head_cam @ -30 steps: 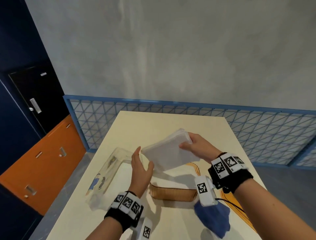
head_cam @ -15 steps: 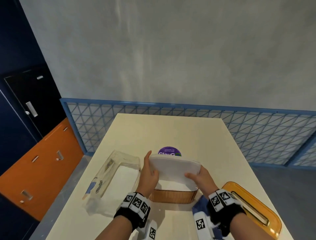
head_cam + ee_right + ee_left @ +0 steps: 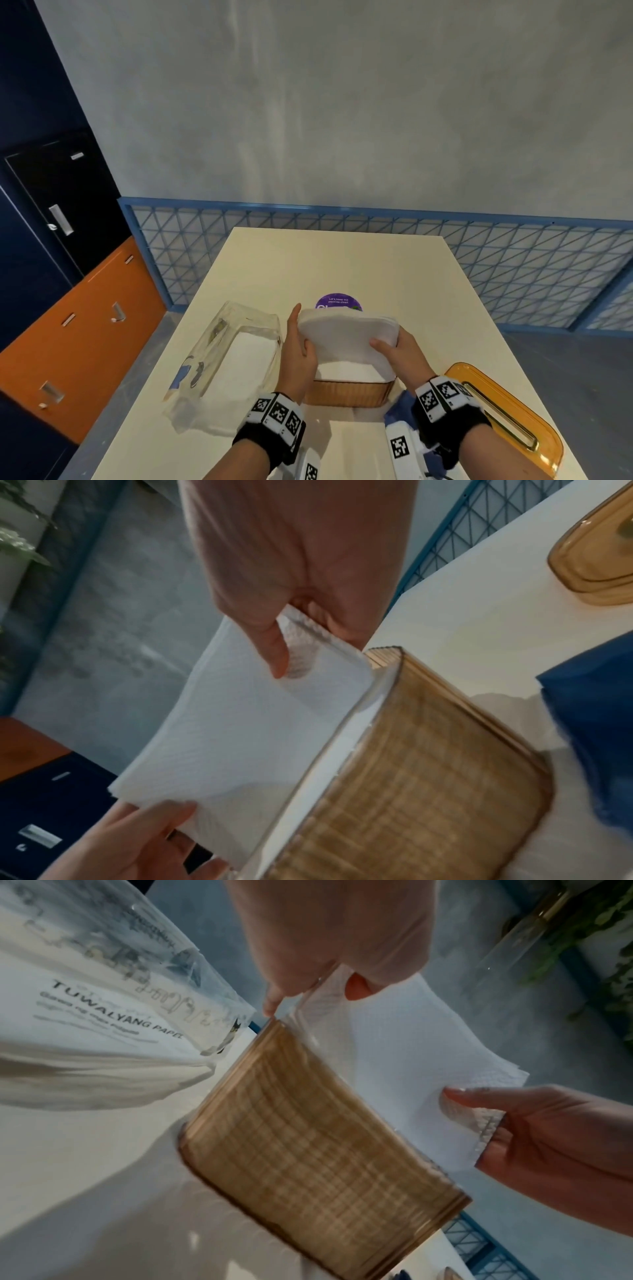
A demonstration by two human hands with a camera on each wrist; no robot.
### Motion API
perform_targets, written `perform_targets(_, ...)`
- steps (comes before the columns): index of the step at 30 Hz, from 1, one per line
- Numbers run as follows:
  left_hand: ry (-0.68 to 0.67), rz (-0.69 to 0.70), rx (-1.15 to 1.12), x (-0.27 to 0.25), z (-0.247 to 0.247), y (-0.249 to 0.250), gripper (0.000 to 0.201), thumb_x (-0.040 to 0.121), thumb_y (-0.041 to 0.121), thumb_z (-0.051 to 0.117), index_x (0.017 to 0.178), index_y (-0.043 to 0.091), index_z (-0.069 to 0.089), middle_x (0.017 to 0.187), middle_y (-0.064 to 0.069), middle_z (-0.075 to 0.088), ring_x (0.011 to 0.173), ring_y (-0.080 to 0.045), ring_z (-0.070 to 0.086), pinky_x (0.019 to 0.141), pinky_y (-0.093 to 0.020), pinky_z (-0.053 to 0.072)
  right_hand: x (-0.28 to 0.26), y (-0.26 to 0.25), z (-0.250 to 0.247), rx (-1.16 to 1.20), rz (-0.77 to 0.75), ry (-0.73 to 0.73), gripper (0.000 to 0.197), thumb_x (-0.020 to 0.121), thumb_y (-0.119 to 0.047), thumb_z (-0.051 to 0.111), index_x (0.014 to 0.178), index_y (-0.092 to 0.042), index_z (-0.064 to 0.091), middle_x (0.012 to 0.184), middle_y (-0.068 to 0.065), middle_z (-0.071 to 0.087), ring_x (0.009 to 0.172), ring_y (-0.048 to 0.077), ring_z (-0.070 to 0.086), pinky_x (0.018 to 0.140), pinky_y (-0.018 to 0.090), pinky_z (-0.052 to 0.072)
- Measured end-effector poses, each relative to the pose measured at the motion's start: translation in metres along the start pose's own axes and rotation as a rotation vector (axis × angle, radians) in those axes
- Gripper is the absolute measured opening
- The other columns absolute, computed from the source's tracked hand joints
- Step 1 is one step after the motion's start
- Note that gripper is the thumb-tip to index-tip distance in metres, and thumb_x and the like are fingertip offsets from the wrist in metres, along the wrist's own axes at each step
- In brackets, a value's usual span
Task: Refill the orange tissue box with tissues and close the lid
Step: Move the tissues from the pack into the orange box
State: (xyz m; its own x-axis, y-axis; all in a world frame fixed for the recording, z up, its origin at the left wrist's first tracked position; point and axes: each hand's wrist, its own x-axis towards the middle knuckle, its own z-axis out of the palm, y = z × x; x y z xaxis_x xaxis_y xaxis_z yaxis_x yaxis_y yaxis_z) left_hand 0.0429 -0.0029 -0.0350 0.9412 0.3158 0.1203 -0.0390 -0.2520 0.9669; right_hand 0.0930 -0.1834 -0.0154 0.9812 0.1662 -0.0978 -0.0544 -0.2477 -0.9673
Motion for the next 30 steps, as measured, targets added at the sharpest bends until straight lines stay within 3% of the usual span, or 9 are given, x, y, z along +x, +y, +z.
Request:
perform_targets(3,0.023,0.043,-0.008,0.005,-0.001,0.01,0.057,0.098,0.002,0.033,0.148,0.024,0.017,0.13,0.0,0.045,0.111,-0.014,0.049,0.085,-0.006,0.043,0.003,-0.008,-0.003,0.031,-0.028,0.018,0.027,0.086,0.001,0.059,0.106,-0.018,0.055,0.102,0.007,0.063,0.097,0.024,0.059,0.09,0.039,0.049)
perform_targets(6,0.015,0.017,0.0,0.01,-0.003,0.011,0.059,0.098,0.005,0.038,0.149,0.025,0.014,0.13,-0.007,0.047,0.112,-0.018,0.051,0.095,-0.023,0.045,0.004,-0.004,-0.007,0.028,0.005,0.003,0.029,0.086,0.003,0.059,0.107,-0.016,0.055,0.109,0.015,0.064,0.099,0.026,0.059,0.093,0.043,0.048)
perform_targets(8,-0.042,-0.009,0.045,0.008,-0.002,0.008,0.062,0.098,0.003,0.037,0.149,0.022,0.01,0.14,-0.008,0.042,0.116,-0.014,0.046,0.098,-0.022,0.038,0.004,0.005,-0.006,-0.012,0.039,-0.014,0.028,0.085,0.004,0.059,0.107,-0.013,0.054,0.115,0.021,0.063,0.099,0.025,0.058,0.09,0.039,0.047)
perform_targets(11,-0.06,-0.015,0.088,0.008,0.0,0.006,0.06,0.098,0.003,0.035,0.15,0.019,0.009,0.144,-0.004,0.037,0.119,-0.008,0.04,0.1,-0.019,0.032,0.006,0.007,-0.006,-0.052,0.047,0.011,0.027,0.086,0.001,0.059,0.108,-0.015,0.052,0.115,0.019,0.062,0.1,0.024,0.057,0.087,0.035,0.046)
perform_targets(15,0.028,-0.041,0.106,0.018,0.0,0.012,0.06,0.098,0.009,0.04,0.15,0.022,0.012,0.123,-0.008,0.054,0.107,-0.02,0.054,0.096,-0.03,0.044,0.015,-0.001,-0.01,-0.103,0.046,0.06,0.022,0.087,-0.007,0.059,0.106,-0.018,0.054,0.113,0.013,0.063,0.106,0.029,0.059,0.093,0.044,0.049)
perform_targets(17,0.045,-0.137,0.176,0.024,0.001,0.011,0.064,0.097,0.01,0.044,0.15,0.023,0.011,0.114,-0.013,0.06,0.103,-0.028,0.058,0.098,-0.04,0.045,0.02,-0.001,-0.009,-0.19,0.105,0.056,0.022,0.087,-0.009,0.059,0.108,-0.011,0.057,0.117,0.016,0.063,0.104,0.029,0.059,0.089,0.04,0.048)
perform_targets(19,0.009,-0.277,0.33,0.025,0.002,0.007,0.067,0.096,0.01,0.046,0.15,0.023,0.008,0.118,-0.015,0.061,0.11,-0.03,0.056,0.106,-0.046,0.036,0.022,0.002,-0.007,-0.353,0.173,0.022,0.031,0.087,-0.012,0.06,0.116,-0.002,0.056,0.121,0.018,0.061,0.108,0.03,0.058,0.083,0.032,0.044)
perform_targets(23,-0.08,-0.349,0.609,0.021,0.004,0.0,0.072,0.094,0.01,0.045,0.15,0.023,0.001,0.117,-0.006,0.063,0.11,-0.023,0.056,0.105,-0.047,0.028,0.015,0.007,0.0,-0.546,0.226,0.003,0.037,0.089,-0.016,0.057,0.123,-0.003,0.052,0.126,0.015,0.059,0.116,0.029,0.055,0.081,0.023,0.039)
perform_targets(30,-0.063,-0.272,0.714,0.019,0.005,-0.006,0.068,0.095,0.003,0.042,0.15,0.027,0.01,0.1,-0.005,0.053,0.102,-0.022,0.048,0.1,-0.04,0.028,0.008,0.007,0.013,-0.612,0.207,0.06,0.043,0.09,-0.011,0.055,0.13,-0.001,0.042,0.127,0.02,0.058,0.114,0.031,0.057,0.082,0.026,0.045)
